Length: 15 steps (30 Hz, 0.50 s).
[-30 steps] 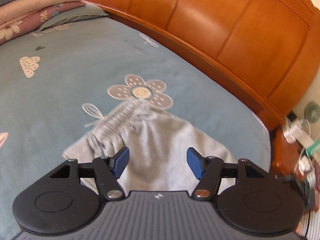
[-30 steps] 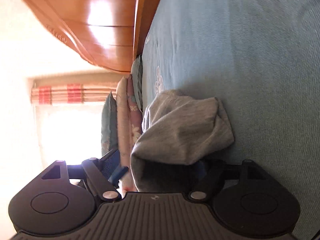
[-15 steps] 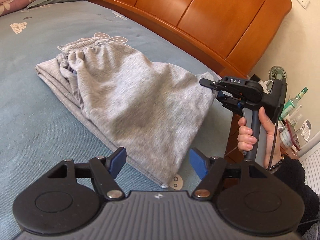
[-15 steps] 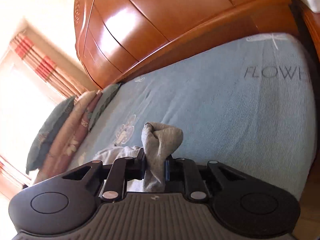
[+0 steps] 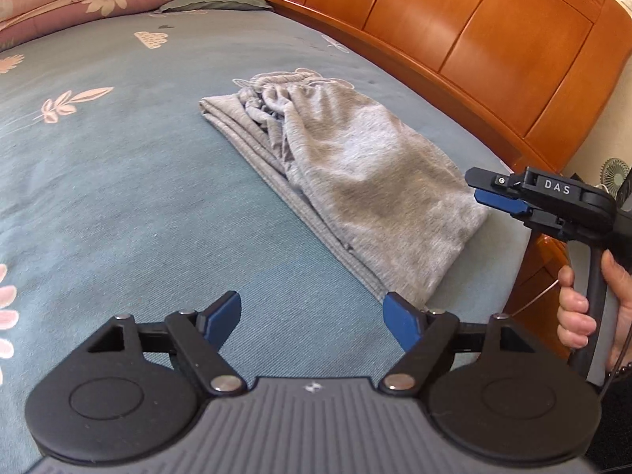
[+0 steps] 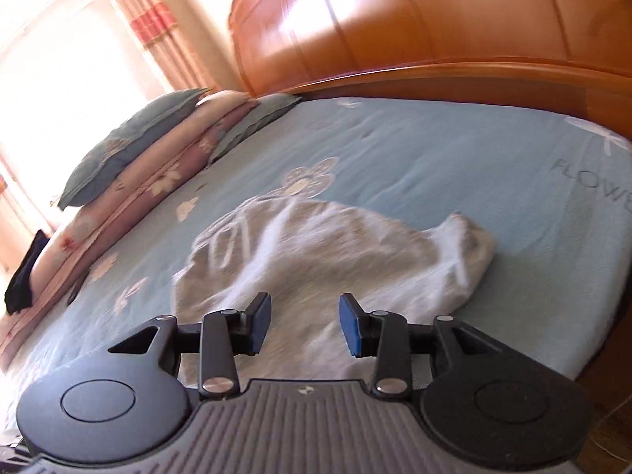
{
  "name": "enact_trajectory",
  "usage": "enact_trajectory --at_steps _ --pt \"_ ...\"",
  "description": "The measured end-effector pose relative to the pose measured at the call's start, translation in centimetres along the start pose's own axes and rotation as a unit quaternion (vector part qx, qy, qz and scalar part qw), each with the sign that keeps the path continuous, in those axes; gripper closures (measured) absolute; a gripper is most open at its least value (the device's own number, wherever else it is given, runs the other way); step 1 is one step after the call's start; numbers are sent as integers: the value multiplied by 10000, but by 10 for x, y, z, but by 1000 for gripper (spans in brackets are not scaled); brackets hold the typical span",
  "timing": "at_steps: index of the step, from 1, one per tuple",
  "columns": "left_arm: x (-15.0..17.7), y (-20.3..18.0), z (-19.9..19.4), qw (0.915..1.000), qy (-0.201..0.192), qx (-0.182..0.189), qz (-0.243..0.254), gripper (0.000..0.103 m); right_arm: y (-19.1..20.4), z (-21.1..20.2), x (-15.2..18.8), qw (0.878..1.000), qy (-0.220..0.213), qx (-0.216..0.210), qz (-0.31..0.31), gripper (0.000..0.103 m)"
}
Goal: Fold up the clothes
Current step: 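Lower the bundle onto the bed and open both grippers, then withdraw both open grippers from the placed bundle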
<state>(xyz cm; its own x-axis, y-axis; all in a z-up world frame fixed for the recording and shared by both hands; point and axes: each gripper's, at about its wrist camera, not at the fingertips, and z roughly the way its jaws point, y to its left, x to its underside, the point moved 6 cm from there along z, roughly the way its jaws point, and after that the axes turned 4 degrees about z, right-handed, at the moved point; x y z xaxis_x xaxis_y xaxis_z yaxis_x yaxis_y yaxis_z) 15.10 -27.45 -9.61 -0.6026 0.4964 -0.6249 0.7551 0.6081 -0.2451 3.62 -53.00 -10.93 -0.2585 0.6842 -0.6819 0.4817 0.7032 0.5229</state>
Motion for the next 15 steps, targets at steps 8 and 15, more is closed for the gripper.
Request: enact_trajectory --at_steps 8,15 --pt "32 21 -29 9992 -216 -188 -289 19 84 63 10 9928 226 -199 -1156 65" --pt "38 54 -38 9969 -347 -194 -685 19 126 117 40 9762 903 -237 -1955 63"
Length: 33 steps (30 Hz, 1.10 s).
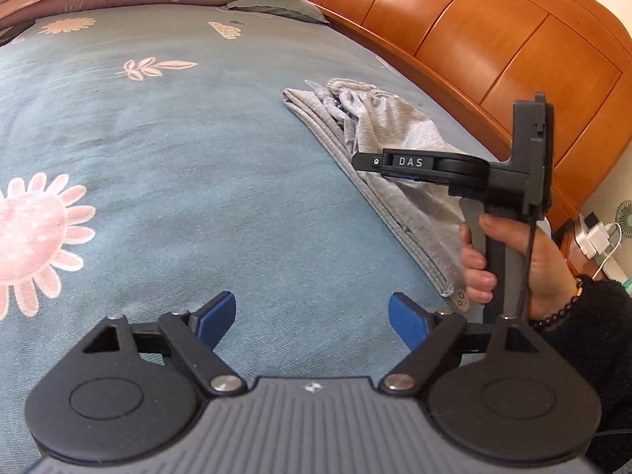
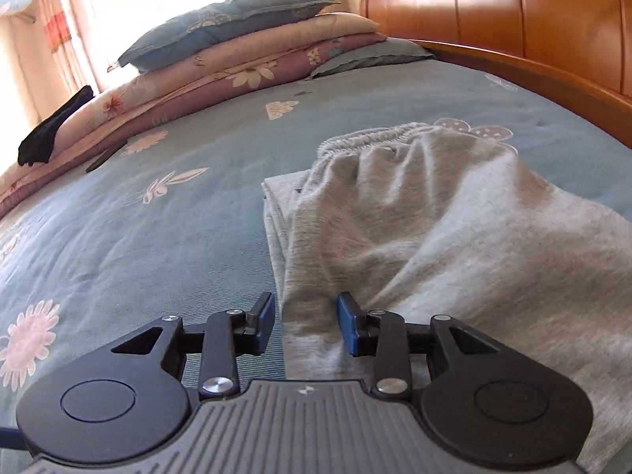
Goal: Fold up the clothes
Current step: 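Withdraw both open grippers from the placed bundle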
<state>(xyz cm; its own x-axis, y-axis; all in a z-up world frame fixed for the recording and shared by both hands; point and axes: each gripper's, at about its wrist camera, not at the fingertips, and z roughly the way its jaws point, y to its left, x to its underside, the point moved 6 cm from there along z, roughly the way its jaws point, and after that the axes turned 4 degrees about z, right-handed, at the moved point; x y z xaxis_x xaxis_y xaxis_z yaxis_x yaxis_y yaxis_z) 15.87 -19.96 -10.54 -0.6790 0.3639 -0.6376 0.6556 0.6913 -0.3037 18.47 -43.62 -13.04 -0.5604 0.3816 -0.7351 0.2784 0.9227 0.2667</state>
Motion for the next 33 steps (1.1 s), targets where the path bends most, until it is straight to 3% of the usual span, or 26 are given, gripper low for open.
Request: enact_trajectory --at_steps 3,6,9,13,14,15,16,20,24,29,31,33 --pt "-5 9 -2 9998 -162 97 -119 18 5 -23 -23 9989 -384 -286 5 64" --pt "-5 15 1 9993 -246 155 -235 18 2 -26 -52 9978 -620 -233 5 64" --pt "-1 20 5 9994 -204 128 -232 18 -1 2 -70 9987 -502 -35 -9 64" --pt "4 33 9 9990 -125 119 -404 18 3 74 -67 9996 235 102 107 65" --pt "5 36 9 9989 -119 110 -440 18 7 82 -64 9996 226 138 35 64" --pt "5 39 8 9988 -115 102 -467 18 11 88 -61 9997 213 145 -38 56" --pt "5 43 8 9986 -130 105 -499 18 14 84 -63 9998 185 25 -119 48" --pt "3 51 9 9974 -248 209 -640 18 20 62 -77 9985 -74 -489 -221 51" --pt "3 50 12 9976 -276 206 -595 17 0 59 -98 9981 -408 -338 319 52" --pt "5 49 11 9987 -250 174 -401 16 18 80 -99 9954 -344 -740 501 58" --pt "6 49 10 9986 -250 207 -418 16 31 96 -94 9955 1 -804 508 58" --pt "5 50 10 9984 -255 242 -438 15 38 122 -84 9980 420 -304 356 57"
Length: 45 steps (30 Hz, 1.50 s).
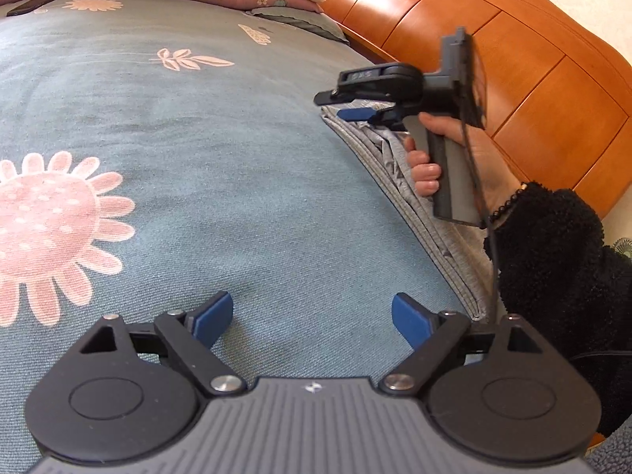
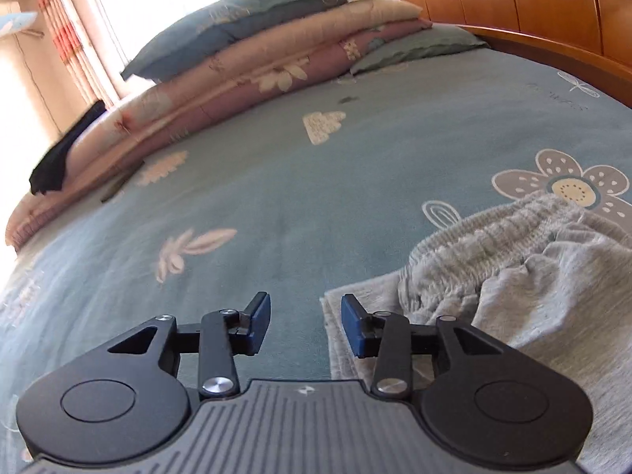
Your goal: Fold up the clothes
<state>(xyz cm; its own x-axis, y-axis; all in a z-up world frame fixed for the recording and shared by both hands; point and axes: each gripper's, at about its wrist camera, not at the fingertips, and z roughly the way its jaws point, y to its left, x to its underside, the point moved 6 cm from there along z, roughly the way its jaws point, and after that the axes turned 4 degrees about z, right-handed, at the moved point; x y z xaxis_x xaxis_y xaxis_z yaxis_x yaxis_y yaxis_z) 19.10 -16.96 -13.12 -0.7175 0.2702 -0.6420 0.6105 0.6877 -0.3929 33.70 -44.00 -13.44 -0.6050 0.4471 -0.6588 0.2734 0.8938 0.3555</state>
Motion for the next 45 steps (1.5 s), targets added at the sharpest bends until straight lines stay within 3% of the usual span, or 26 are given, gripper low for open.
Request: enact_trajectory --at_steps 2,5,7,12,16,21,23,24,28,35,36,38,39,40,42,45 --pt "0 -1 -1 10000 11 -22 -2 15 2 3 0 9998 143 -152 71 47" --pt "-1 -4 -4 9998 31 -150 111 15 5 -20 -9 9963 245 -747 357 48" --pt "-1 -6 -7 9994 5 -300 174 15 1 -61 -16 9913 35 -1163 610 48" --pt "-2 -16 -14 9989 -79 -436 177 15 -28 -158 -6 9937 -418 -826 625 35" --pt "2 -33 -14 9985 19 -444 308 14 -53 -200 44 9927 -380 -642 949 35" --pt "6 -54 -13 9973 146 -456 557 14 -63 -207 125 9951 -70 -101 978 34" --pt "7 -60 -12 9970 177 -459 603 14 -64 -196 152 9944 275 -8 1021 34" --pt "6 -63 -12 9968 191 -469 621 14 -64 -198 159 9937 249 -112 1090 33" --pt "4 -77 -9 9956 216 -451 799 14 -82 -224 157 9838 -268 -577 1678 32" --pt "-3 -103 15 9923 357 -209 1166 14 -171 -258 142 9556 -1241 -73 2673 32" --pt "-10 -110 19 9915 332 -128 1248 14 -178 -260 138 9539 -1356 -104 2676 34" --pt "-26 -125 29 9894 220 111 1431 14 -186 -262 125 9550 -1590 -154 2499 56" --pt "-37 -134 35 9877 132 256 1539 14 -190 -261 116 9570 -1673 -157 2364 77" --pt "-48 -144 42 9848 9 410 1686 14 -193 -257 106 9595 -1708 -124 2235 84" --pt "-69 -168 58 9753 -205 728 2077 14 -199 -250 86 9615 -1826 -88 2051 84" --pt "-88 -202 89 9527 -386 1144 2787 14 -198 -232 54 9711 -1775 -151 1587 84"
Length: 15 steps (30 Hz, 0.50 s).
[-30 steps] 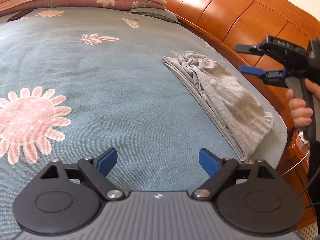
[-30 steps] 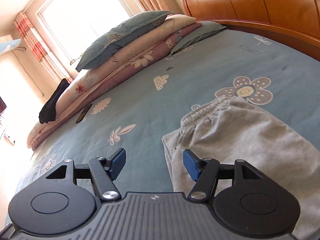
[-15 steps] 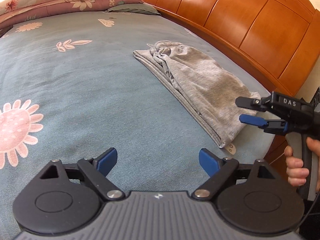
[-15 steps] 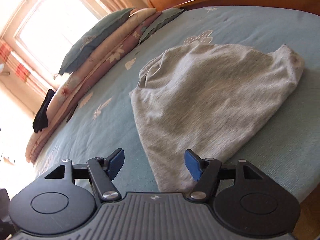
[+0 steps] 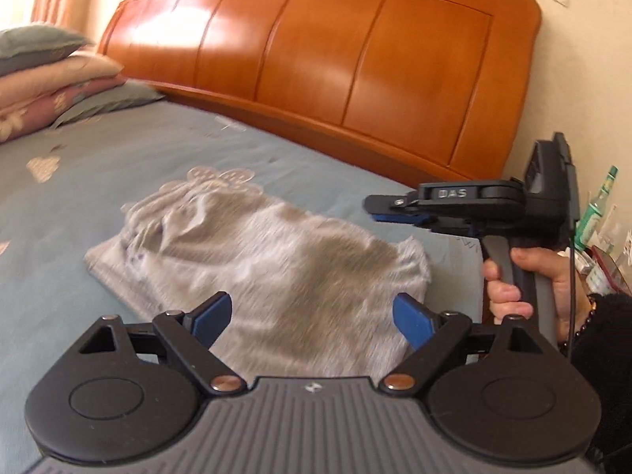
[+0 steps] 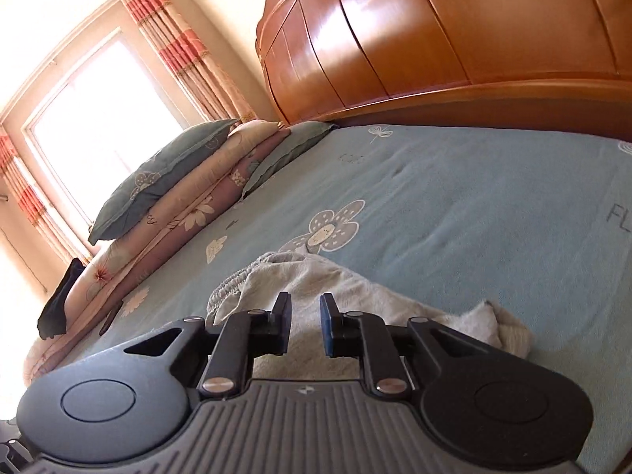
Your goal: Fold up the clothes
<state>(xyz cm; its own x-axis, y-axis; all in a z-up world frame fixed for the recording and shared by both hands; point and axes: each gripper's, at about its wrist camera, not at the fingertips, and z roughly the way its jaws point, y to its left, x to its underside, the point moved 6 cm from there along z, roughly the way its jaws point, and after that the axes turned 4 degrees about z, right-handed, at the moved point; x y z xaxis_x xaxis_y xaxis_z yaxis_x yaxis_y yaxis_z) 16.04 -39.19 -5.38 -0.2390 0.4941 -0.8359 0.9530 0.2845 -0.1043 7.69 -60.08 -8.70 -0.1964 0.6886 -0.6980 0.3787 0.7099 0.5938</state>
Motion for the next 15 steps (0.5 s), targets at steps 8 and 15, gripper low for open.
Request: enact_trajectory --at_steps 8,15 --pt "13 11 92 9948 807 589 184 14 19 63 26 9826 951 242 -1576 84" --pt "9 4 75 9935 808 490 641 15 17 57 21 9820 900 314 -1631 82"
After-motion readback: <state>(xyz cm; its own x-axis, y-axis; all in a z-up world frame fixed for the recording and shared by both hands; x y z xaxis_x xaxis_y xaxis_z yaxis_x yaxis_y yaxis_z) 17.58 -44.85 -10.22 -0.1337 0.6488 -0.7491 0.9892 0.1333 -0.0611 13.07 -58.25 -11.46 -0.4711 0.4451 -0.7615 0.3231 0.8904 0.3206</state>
